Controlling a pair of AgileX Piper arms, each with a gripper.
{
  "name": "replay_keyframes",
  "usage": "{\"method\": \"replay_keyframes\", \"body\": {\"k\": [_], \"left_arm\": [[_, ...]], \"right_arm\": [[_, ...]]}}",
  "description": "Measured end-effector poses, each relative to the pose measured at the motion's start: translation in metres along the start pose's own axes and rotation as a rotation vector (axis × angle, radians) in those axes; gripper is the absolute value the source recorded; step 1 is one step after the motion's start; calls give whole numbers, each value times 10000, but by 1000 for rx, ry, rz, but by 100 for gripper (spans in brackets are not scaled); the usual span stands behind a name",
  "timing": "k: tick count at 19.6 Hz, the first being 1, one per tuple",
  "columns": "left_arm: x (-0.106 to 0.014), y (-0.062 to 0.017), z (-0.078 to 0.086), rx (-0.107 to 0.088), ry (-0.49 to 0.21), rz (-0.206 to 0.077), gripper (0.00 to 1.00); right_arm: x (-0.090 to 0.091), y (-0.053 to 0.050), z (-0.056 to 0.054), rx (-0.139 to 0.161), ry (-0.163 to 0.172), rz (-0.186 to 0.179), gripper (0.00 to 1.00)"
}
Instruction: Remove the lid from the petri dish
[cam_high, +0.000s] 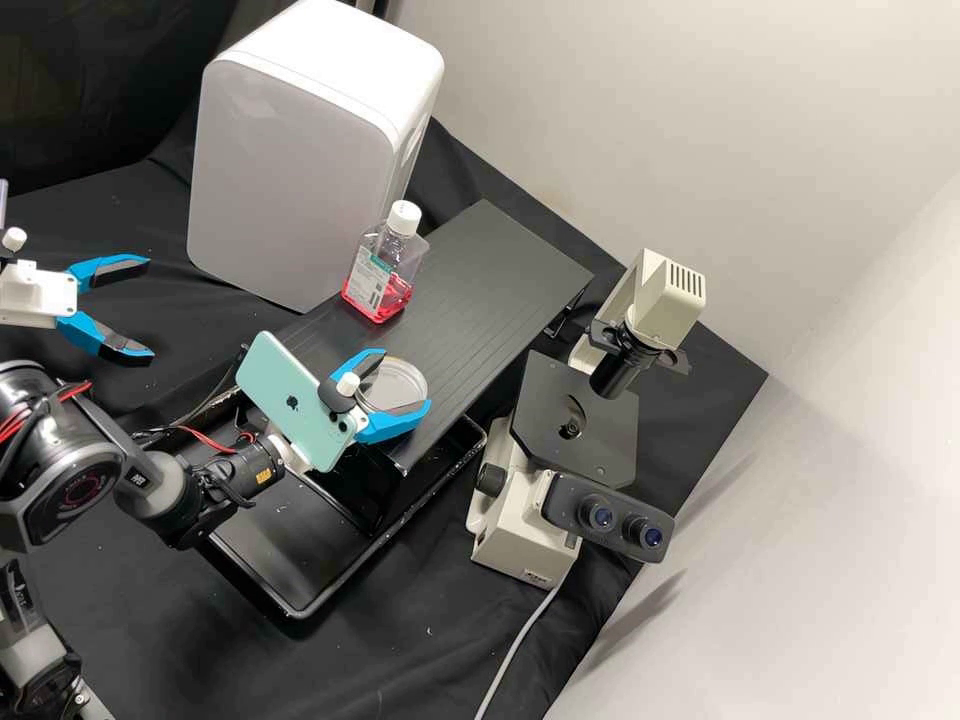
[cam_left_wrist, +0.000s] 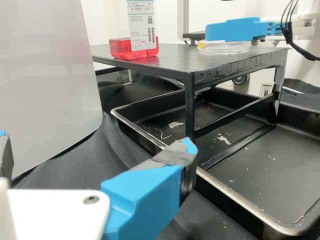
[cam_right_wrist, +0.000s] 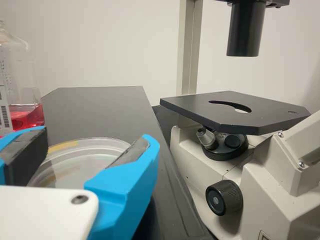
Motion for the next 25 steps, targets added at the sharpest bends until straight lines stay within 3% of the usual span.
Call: {"method": "replay_keyframes", "body": {"k": [21,25], "left_arm": [[0,0,0,0,0,0,100],[0,0,0,0,0,0,100]], "right_arm": [[0,2,2,1,-2,2,100],[-2,-38,-35,-3,13,-14,100]]}}
